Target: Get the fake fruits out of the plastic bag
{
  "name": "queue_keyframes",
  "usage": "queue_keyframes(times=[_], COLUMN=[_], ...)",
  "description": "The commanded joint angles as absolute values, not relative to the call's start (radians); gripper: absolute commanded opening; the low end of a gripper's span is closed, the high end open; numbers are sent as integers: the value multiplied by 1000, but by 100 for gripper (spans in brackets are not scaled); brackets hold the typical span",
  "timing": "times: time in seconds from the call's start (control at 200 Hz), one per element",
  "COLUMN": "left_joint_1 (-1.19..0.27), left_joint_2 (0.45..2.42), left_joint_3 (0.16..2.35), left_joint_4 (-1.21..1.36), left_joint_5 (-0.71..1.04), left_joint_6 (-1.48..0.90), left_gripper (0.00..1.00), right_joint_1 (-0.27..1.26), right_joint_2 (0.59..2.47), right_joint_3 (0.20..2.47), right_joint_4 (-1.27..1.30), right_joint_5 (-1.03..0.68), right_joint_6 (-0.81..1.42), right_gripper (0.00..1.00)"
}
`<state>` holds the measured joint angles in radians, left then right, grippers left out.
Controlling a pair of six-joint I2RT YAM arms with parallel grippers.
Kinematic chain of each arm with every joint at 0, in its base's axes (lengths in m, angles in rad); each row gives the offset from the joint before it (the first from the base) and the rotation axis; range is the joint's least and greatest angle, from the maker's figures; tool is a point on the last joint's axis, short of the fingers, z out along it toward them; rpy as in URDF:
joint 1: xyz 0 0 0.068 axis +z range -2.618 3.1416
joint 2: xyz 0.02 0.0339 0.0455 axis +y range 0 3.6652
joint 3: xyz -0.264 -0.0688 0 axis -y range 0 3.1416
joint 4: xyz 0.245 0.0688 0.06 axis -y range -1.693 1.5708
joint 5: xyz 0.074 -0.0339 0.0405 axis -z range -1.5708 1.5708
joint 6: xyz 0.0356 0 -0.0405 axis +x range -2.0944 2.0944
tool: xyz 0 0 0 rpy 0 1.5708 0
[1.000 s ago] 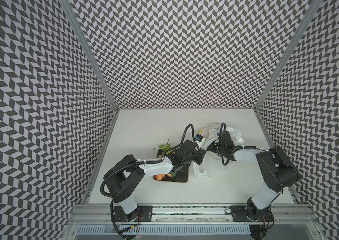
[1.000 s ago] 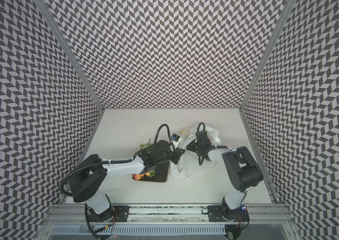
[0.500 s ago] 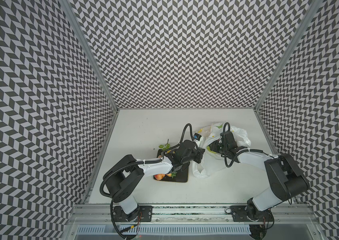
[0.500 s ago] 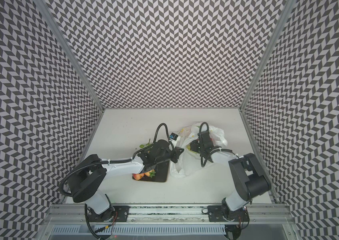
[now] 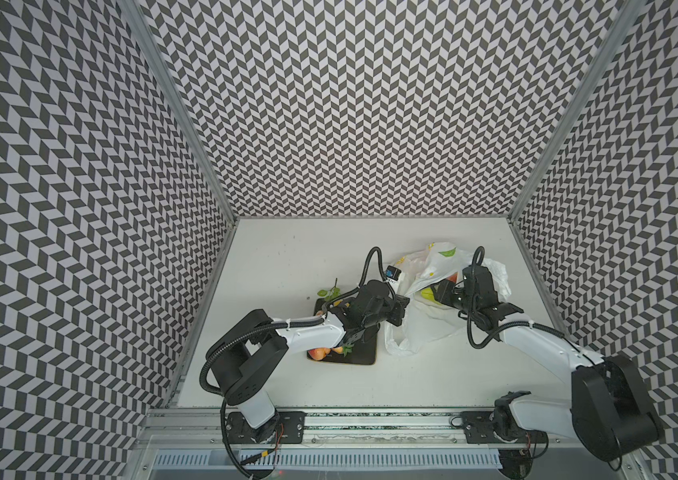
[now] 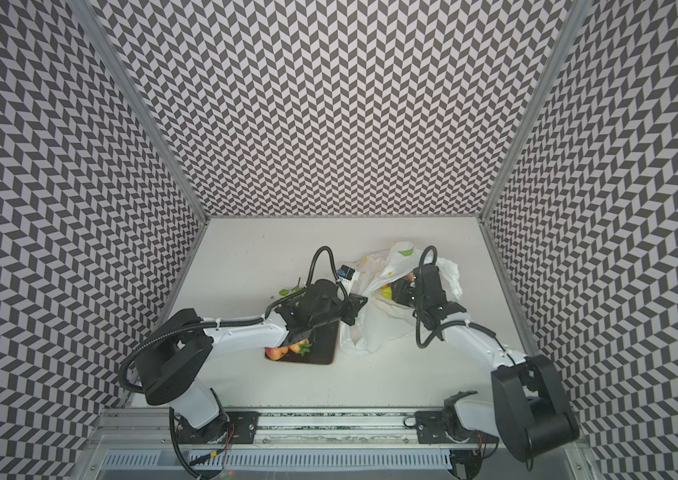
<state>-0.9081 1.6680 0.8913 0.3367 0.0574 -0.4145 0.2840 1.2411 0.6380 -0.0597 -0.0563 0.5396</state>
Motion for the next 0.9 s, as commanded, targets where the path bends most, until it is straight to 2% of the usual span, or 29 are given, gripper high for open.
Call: queue_keyframes(times=[0.0,0.37,0.506,0.596,0.701,0.751,0.831,0.896], left_joint_1=[-905,-876,-873,-874,-874,-876,-876,-877], left_joint_2=[1688,1771,1807,1795,1733,1688,1606,1533], left_joint_3=[909,1032,1084,1084,1047,1022,981,952], left_joint_4=[341,316,301,309,322,321,306,280], left_joint_5=[43,31,32,36,25,9,-32,-53], left_joint_6=[-431,-397,-371,-373,-375,-369,-358,-339], left_gripper=[0,0,1,14,45,56,67,71], right_joint_1=[271,264,264,264,262,259,254,250], right_joint_2=[1155,889,853,860,880,891,905,911], right_joint_3=[615,530,529,526,525,525,525,526], right_joint_4=[-90,-190,-216,-205,-180,-166,-149,-142], right_joint_5=[-52,-82,-83,-90,-118,-134,-161,-178], right_joint_6=[537,532,517,514,525,532,535,538], right_gripper=[47,47,48,48,48,48,48,48])
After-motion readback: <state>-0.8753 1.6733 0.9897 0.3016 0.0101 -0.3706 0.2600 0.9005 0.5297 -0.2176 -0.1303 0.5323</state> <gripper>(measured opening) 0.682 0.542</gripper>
